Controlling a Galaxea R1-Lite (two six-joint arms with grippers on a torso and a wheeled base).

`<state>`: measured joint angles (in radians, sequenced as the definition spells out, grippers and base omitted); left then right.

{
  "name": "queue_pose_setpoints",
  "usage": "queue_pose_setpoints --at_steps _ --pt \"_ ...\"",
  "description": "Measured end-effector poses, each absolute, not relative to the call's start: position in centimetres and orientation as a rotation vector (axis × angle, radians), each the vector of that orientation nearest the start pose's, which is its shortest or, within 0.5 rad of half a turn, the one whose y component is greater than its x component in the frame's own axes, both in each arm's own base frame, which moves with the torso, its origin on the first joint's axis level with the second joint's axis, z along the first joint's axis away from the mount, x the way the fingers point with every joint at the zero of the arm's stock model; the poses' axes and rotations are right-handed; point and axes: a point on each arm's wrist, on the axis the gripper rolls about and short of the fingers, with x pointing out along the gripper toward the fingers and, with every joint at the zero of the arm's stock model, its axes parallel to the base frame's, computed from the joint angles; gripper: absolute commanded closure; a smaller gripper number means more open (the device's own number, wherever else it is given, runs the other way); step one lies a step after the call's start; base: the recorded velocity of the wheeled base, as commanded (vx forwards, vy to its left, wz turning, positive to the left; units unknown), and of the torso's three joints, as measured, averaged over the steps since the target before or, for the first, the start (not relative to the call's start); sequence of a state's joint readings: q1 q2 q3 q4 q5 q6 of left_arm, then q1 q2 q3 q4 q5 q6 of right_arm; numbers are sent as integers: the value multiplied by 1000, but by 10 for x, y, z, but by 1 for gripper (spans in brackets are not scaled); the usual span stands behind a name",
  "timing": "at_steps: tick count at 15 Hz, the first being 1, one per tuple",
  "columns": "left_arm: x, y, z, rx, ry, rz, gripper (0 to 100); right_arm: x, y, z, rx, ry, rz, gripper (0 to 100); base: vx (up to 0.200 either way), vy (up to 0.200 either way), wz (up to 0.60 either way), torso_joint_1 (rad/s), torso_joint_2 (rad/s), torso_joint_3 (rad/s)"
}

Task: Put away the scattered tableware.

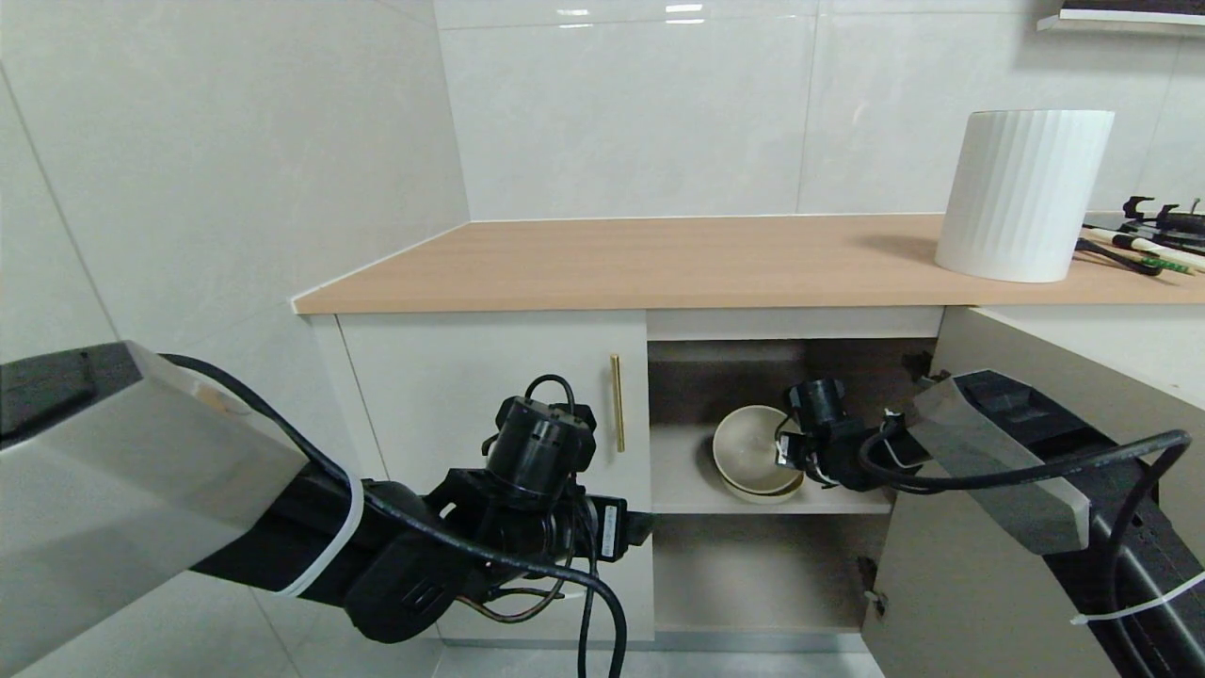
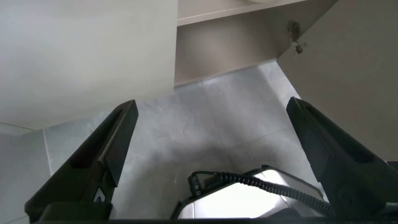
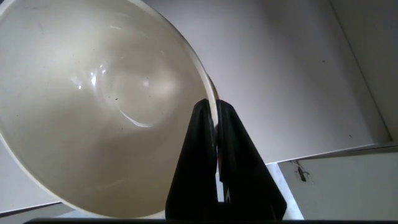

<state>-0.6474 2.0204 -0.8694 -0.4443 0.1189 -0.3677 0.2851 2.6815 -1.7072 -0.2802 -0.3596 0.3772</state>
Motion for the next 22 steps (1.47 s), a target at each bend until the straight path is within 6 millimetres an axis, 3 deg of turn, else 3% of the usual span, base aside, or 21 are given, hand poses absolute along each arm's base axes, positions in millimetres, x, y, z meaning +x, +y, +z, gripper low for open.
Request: queue_pose_setpoints --at_steps 17,19,22 --pt "279 -208 76 -84 739 -374 0 482 139 -28 141 642 -184 0 0 0 0 0 0 0" --pt "279 -206 81 -93 728 -374 0 476 137 -18 151 642 -186 0 0 0 0 0 0 0" --pt "280 -194 99 -123 684 -356 0 448 138 23 184 648 -142 0 0 0 0 0 0 0"
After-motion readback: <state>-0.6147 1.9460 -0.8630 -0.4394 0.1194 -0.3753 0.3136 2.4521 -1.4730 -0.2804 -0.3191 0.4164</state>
